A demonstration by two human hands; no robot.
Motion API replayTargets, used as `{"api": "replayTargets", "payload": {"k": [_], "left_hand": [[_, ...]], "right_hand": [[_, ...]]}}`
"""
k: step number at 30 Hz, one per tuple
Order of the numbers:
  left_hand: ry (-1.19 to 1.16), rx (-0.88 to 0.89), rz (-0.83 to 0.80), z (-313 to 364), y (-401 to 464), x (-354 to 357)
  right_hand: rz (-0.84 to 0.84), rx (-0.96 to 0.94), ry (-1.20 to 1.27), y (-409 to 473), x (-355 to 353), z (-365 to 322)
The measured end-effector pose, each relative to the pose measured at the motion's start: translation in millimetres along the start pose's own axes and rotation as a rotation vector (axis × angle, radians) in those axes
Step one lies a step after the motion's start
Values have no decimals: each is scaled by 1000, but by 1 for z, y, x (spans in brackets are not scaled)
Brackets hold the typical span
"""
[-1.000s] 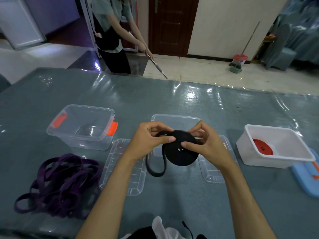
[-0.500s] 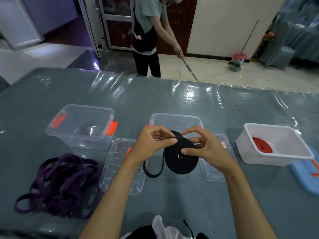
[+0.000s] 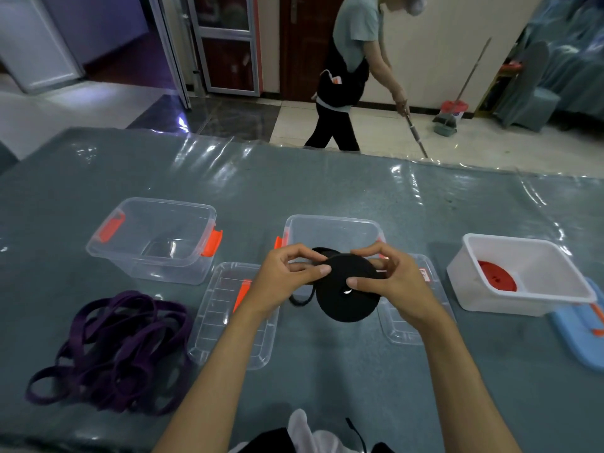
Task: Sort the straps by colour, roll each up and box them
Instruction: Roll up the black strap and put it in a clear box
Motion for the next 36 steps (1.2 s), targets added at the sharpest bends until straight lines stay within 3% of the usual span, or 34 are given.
{"api": "replayTargets", "payload": {"k": [4,9,13,18,25,31,36], "left_hand": [[-32,3,-19,-2,1,1],[-28,12,40,-2,1,1],[-48,3,203,-10,-2,1],[-77,-21,293,-16,1,0],[-247,-107,196,-33,5,3],[-219,-86,468,-33,17,-12],[-154,-167,495,-41,43,-24]], "right_hand": [[109,-6,54,-3,-11,8],[-41,76,84,2,0,20],[51,27,122,0,-6,20],[151,6,153,1,-11,31],[270,2,260,4,-23,46],[363,-9,268,20,-33,53],[435,-15,283,41,-44,63]]}}
Point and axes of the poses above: each hand's wrist, its own y-axis towards the middle knuckle, its own x-axis out of the palm, z = x × y, the point moved 9 cm from there along y, towards the middle knuckle, and after that the axes turned 15 degrees about -z, right-handed, at the moved point
